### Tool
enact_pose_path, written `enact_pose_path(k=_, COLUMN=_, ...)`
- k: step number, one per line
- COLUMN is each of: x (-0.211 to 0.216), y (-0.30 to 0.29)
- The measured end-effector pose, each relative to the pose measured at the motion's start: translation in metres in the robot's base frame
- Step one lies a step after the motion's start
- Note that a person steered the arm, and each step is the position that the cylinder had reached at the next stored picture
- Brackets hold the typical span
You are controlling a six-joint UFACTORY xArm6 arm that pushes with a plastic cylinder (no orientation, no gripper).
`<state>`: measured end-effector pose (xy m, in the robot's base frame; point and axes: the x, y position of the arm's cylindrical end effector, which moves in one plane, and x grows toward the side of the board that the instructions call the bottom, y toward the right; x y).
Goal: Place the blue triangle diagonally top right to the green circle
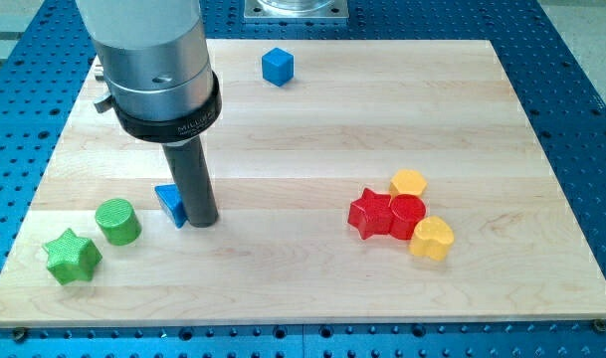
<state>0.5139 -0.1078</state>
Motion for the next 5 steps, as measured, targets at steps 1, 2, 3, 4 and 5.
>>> enact_pose_path(k=1, x=0.000, y=0.000)
enact_pose_path(k=2, x=0.000, y=-0.003)
enact_pose_path(k=3, x=-0.004, y=-0.004)
enact_pose_path(k=4, x=-0.005, y=-0.013)
enact_pose_path(k=5, x=-0.005, y=-0.018)
